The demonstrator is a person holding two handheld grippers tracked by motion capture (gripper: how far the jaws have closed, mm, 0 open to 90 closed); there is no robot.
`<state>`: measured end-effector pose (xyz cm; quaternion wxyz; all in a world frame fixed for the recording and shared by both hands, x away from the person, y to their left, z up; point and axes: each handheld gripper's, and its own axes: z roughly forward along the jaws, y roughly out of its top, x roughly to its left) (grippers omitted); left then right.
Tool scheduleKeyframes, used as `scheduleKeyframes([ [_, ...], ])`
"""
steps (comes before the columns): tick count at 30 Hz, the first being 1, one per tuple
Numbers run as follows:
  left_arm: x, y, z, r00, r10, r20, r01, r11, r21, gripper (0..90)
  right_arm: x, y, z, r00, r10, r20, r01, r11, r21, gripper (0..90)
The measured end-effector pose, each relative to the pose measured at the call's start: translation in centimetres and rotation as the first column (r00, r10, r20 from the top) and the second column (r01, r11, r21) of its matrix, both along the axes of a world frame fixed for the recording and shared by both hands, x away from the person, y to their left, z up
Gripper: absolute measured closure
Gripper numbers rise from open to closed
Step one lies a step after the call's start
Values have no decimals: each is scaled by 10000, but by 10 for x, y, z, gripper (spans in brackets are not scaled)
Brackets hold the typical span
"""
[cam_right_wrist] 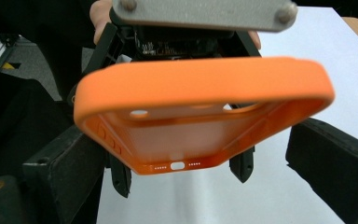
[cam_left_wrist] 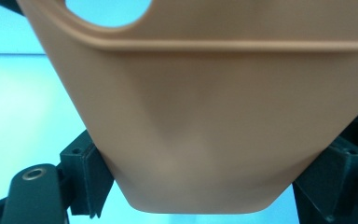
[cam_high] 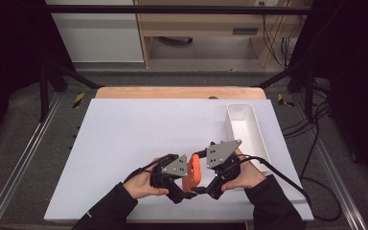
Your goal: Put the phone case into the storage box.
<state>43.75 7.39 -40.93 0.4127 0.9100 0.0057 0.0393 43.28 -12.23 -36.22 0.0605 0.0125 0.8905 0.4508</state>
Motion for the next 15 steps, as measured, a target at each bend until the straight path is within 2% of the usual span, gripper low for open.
scheduleKeyframes([
  [15,-2,-2,-1,9999,-145,54,145,9999,46,156,0,0,-1,9992,370,-161,-367,9992,184,121],
])
